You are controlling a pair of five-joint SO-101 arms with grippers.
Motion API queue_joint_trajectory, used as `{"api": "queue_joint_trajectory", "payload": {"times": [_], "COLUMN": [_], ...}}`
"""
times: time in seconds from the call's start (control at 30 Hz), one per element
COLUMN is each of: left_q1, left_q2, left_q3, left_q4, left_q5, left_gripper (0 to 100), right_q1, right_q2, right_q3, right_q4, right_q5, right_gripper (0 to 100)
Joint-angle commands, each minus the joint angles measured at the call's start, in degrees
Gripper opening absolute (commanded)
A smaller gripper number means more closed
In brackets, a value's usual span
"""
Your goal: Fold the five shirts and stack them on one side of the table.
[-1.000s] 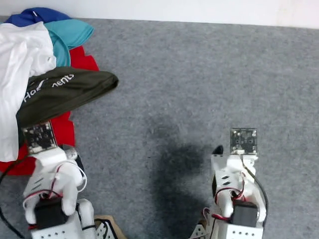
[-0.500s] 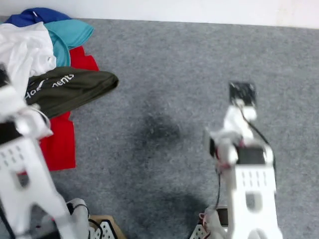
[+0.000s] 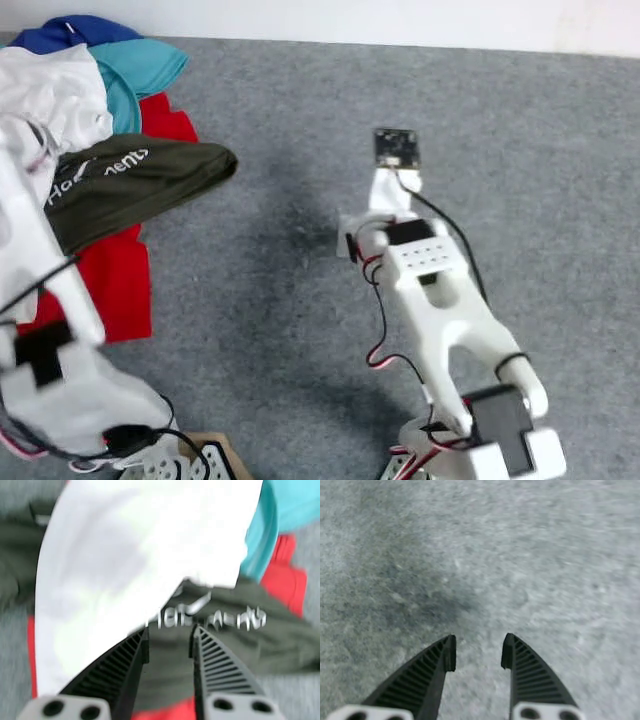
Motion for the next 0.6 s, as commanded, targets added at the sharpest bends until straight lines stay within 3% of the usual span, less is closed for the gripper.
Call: {"api": "queue_joint_trajectory", "payload": {"times": [0.0,0.33,0.57], "left_q1": [-0.5,-0.5,-0.6], "left_q2": [9.5,38.5,53.3], "left_q3": [-17.8,-50.7,-65.4], "left_q4": [0.4,-0.4,-7.5], "left_q5": [-0.4,-0.3,-0.3], "left_gripper": [14,14,14], "right_q1": [-0.9,-0.9,-0.9], "right_q2": [2.2,9.2,9.7], "right_q3": [-2.9,-3.4,-3.4], "right_q4": [-3.8,-5.6,-5.6], "right_q5": [-0.6,-0.6,-0.6], "right_gripper": [16.3,16.3,16.3]}}
